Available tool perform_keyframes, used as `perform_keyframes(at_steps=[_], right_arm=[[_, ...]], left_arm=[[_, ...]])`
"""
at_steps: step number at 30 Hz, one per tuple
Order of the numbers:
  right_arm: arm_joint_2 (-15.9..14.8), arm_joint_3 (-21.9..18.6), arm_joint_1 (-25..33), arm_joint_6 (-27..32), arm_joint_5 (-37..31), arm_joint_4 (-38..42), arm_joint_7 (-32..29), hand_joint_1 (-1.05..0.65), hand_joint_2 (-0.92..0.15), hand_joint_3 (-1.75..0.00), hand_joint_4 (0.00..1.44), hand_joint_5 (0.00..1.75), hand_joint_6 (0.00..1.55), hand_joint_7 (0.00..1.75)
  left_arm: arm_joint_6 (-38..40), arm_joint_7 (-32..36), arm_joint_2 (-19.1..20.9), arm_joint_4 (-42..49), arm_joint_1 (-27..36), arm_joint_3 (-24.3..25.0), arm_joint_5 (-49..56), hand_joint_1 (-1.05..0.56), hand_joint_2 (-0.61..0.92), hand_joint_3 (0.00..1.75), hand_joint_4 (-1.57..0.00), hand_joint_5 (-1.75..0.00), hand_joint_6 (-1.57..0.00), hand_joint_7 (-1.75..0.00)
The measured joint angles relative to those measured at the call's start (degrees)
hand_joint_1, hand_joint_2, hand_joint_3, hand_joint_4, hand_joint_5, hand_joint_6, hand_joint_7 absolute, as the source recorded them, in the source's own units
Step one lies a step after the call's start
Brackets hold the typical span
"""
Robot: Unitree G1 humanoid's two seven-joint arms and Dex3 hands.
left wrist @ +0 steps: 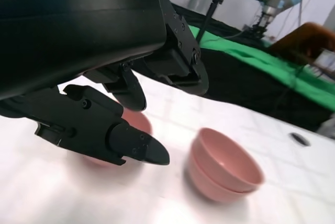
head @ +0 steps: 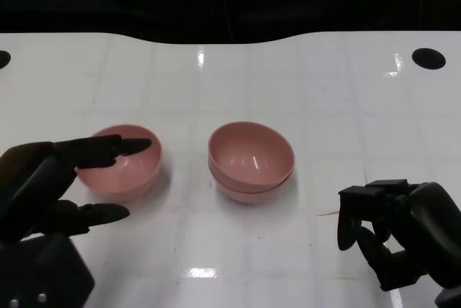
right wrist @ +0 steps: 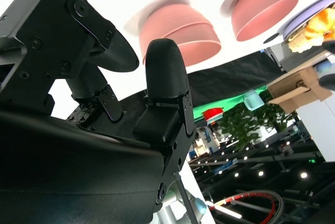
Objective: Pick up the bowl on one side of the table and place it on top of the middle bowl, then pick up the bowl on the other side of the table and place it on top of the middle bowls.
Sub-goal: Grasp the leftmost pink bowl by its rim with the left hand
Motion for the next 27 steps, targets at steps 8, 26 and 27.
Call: perform_keyframes(at_steps=[8,26,27], right_arm=[[0.00,0.06,0.02,0.11,-0.03,0.03,0.18,-0.06,-0.14,-1.62,0.98,1.75,0.84,1.54],[0.04,0.05,-0.47,0.48,-0.04,0.21,-0.03,-0.07,-0.15,-1.61,0.97,1.75,0.83,1.53],[0.04,0.05,-0.46,0.51,-0.05,0.20,-0.03,-0.07,-0.15,-1.61,0.97,1.75,0.83,1.53]], left_arm=[[1.86,0.96,2.39,1.86,-4.46,-3.13,10.15,-0.48,0.89,0.01,-0.51,-0.21,-0.49,0.00],[14.07,-4.07,3.71,7.93,-13.27,-15.98,25.48,-0.58,0.92,0.02,-0.48,-0.13,-0.40,0.00],[15.02,-4.13,3.41,7.92,-13.37,-16.78,26.15,-0.59,0.92,0.02,-0.49,-0.13,-0.40,0.00]])
